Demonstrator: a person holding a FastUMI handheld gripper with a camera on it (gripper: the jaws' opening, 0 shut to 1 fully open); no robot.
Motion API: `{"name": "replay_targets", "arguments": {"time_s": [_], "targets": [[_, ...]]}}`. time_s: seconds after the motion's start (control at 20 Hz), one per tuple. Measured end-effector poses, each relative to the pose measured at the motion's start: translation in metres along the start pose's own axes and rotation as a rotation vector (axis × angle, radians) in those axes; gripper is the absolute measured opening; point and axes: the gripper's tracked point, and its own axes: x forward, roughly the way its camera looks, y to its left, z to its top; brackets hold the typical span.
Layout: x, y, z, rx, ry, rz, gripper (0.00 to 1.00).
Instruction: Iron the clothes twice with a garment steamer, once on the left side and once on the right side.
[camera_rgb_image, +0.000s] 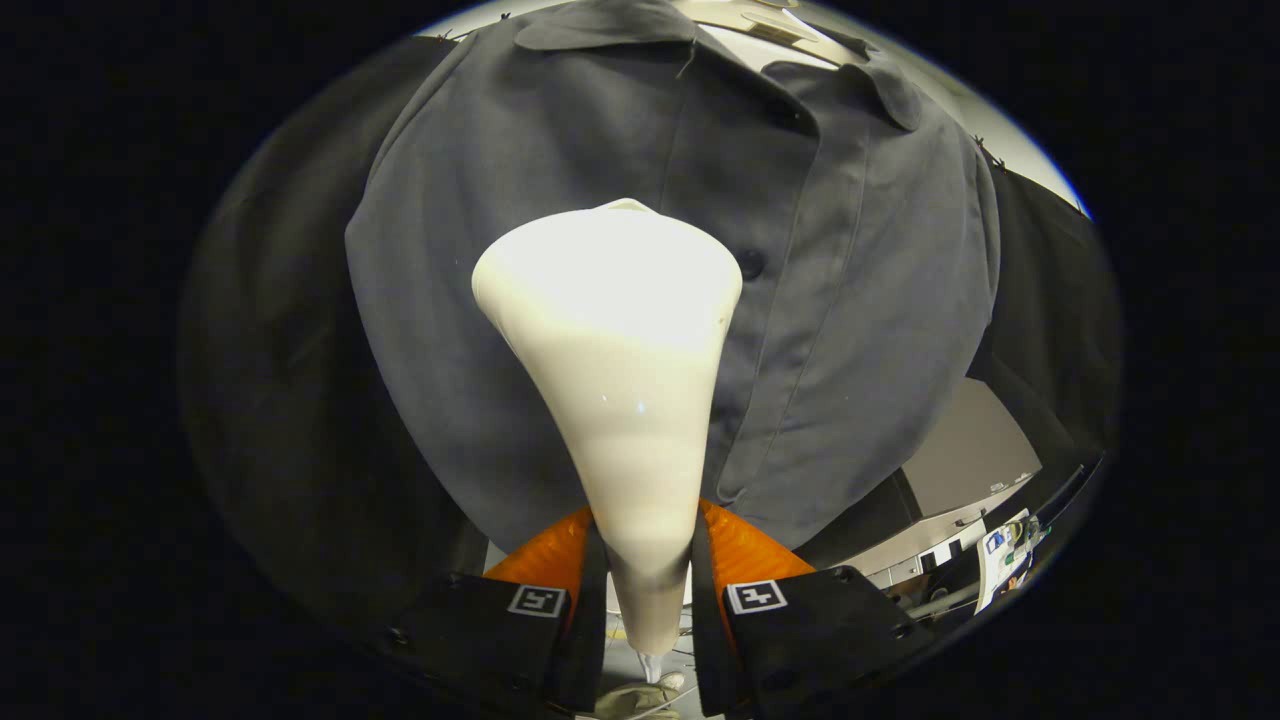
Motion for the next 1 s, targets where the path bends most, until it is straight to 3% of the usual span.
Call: {"name": "replay_targets", "arguments": {"time_s": [1.0], "targets": [[0.044, 0.033, -0.095, -0.04, 0.189, 0.03, 0.45]]}}
